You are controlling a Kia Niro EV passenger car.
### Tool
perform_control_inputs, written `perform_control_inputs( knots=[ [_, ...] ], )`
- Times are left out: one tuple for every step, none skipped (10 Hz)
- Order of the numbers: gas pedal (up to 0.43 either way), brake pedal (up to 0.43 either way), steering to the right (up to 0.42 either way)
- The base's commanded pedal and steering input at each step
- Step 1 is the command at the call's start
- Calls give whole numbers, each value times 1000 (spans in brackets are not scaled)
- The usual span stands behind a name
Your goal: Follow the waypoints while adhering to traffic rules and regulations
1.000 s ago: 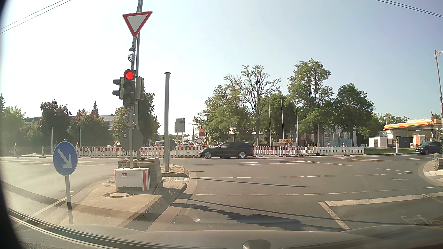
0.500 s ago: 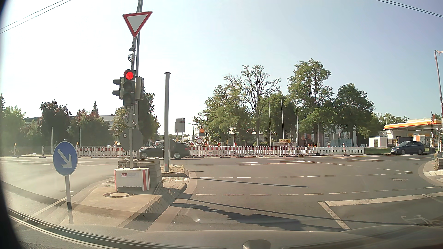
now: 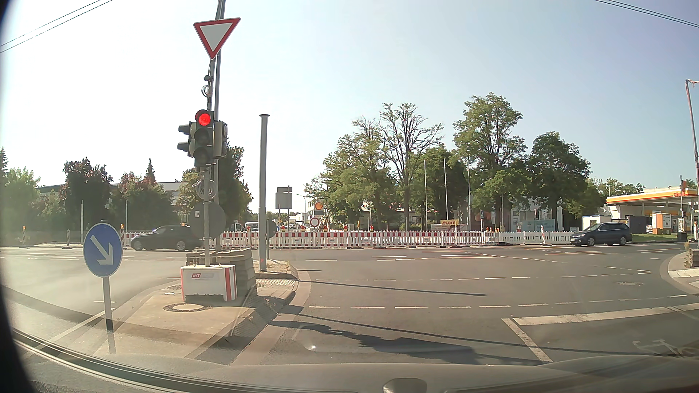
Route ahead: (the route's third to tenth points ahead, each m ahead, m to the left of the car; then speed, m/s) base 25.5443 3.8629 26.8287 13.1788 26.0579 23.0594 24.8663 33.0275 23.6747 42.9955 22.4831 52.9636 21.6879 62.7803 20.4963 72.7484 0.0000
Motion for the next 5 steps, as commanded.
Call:
perform_control_inputs(
  knots=[
    [0, 384, 6],
    [0, 384, 6],
    [0, 384, 6],
    [0, 384, 5],
    [0, 384, 6]
  ],
)
